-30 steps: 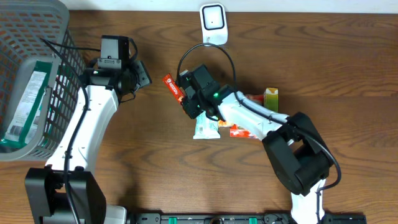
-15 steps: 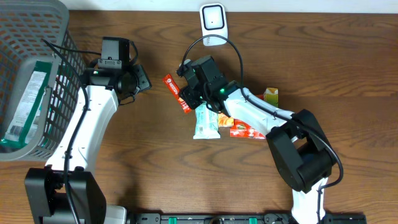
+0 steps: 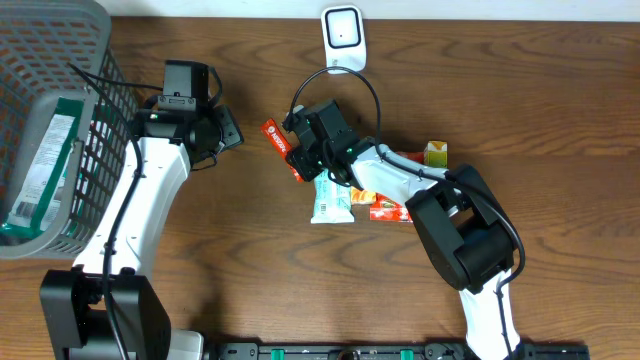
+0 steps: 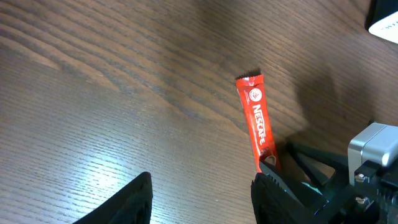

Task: Scan the item barcode

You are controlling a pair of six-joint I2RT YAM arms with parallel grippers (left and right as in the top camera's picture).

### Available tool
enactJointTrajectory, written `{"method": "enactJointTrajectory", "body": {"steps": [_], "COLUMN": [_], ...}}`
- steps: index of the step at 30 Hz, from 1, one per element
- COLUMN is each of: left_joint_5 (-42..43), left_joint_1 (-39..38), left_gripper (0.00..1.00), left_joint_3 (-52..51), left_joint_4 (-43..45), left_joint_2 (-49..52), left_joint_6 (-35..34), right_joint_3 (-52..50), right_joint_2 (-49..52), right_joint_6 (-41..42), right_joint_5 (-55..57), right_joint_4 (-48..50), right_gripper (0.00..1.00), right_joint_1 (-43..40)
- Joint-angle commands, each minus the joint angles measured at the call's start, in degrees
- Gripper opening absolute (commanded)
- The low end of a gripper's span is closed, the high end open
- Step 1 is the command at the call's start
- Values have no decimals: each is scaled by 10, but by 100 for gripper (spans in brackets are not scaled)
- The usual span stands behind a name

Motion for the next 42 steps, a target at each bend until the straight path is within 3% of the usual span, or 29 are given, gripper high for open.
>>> {"method": "enactJointTrajectory", "body": {"steps": [1,4,5,7,10,12,14,21,23,29,35,42], "left_joint_5": [-7,-7,-7,-7,-7,-7,-7,-16,-1,211,409,481], "left_joint_1": [3,3,3,3,3,3,3,3,3,18,45,45], "left_gripper": [53,53,53,53,53,53,53,53,53,53,53,53], "left_joint_3": [-3,-3,-3,-3,-3,-3,-3,-3,-3,-3,-3,-3], "left_joint_4": [-1,-2,-3,-3,-3,-3,-3,-5,-20,-8,51,95], "left_joint_2": [3,3,3,3,3,3,3,3,3,3,3,3], "left_joint_6": [3,3,3,3,3,3,3,3,3,66,87,87], "right_joint_3": [1,1,1,1,1,1,1,1,1,1,1,1], "right_joint_2": [18,23,23,23,22,22,22,-37,-82,-154,-192,-191], "right_joint_6": [15,14,14,14,14,14,14,0,-3,43,73,74], "right_joint_5": [-4,-4,-4,-4,-4,-7,-7,-21,-111,-293,-369,-411], "right_joint_4": [-8,-12,-15,-15,-14,-18,-18,-54,-88,-110,-110,-103], "right_gripper": [43,36,23,16,24,23,1,1,1,1,1,1], "right_joint_1": [2,5,6,6,2,0,-3,-9,-13,-54,-90,-81]}}
